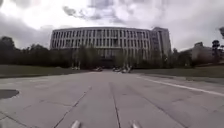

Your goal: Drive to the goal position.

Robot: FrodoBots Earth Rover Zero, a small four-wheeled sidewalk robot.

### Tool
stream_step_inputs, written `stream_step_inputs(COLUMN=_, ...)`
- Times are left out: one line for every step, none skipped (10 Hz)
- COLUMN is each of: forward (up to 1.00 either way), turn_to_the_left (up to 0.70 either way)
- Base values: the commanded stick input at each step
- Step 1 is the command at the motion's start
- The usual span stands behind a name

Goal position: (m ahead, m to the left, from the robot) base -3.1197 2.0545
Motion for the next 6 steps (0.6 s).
stream_step_inputs(forward=1.00, turn_to_the_left=0.00)
stream_step_inputs(forward=1.00, turn_to_the_left=0.00)
stream_step_inputs(forward=1.00, turn_to_the_left=0.00)
stream_step_inputs(forward=1.00, turn_to_the_left=0.00)
stream_step_inputs(forward=1.00, turn_to_the_left=0.00)
stream_step_inputs(forward=1.00, turn_to_the_left=0.00)
